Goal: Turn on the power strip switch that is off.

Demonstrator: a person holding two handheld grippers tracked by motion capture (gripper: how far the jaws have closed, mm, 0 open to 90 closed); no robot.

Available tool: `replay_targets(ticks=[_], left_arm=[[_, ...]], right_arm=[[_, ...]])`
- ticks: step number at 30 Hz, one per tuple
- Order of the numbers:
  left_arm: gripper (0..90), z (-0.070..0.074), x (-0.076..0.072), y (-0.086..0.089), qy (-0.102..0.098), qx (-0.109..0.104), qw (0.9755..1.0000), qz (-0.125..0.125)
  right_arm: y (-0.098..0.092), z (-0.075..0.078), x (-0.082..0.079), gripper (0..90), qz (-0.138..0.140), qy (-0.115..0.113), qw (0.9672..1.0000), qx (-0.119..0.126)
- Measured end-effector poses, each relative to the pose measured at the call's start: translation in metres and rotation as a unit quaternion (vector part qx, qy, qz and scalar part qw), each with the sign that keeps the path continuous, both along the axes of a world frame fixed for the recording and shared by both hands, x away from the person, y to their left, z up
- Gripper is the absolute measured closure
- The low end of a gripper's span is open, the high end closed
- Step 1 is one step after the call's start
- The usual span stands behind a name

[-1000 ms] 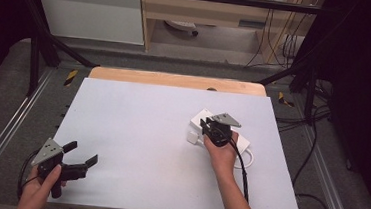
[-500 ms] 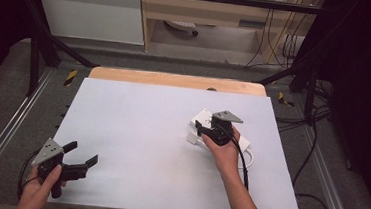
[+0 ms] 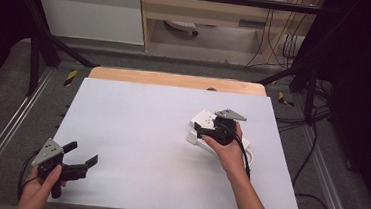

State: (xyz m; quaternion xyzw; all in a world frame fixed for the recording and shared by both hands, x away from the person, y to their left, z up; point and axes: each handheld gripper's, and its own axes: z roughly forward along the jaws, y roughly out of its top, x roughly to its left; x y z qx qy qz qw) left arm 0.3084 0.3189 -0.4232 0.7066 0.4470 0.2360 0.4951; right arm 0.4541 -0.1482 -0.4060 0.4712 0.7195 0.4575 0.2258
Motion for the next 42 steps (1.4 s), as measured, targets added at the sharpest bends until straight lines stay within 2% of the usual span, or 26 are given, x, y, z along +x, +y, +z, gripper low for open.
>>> replay_targets(ticks=[8, 14, 17, 34, 42], left_arm=[[5.9, 0.0, 0.0, 0.0, 0.0, 0.0, 1.0, 0.001], [5.8, 0.0, 0.0, 0.0, 0.0, 0.001, 1.0, 0.001], [5.8, 0.0, 0.0, 0.0, 0.001, 0.002, 1.0, 0.001], [5.8, -0.001, 0.0, 0.0, 0.003, 0.003, 1.0, 0.002], [5.8, 0.0, -0.001, -0.001, 0.001, 0.006, 1.0, 0.002]], right_arm=[[-0.006, 0.01, -0.006, 4.5, 0.013, -0.011, 0.9998, 0.007], [-0.015, 0.018, -0.01, 6.3, 0.021, -0.019, 0.9995, 0.016], [-0.021, 0.022, -0.012, 6.5, 0.028, -0.023, 0.9992, 0.018], [-0.055, 0.039, -0.026, 7.4, 0.031, -0.049, 0.9976, 0.037], [-0.075, 0.044, -0.038, 7.4, 0.035, -0.072, 0.9959, 0.042]])
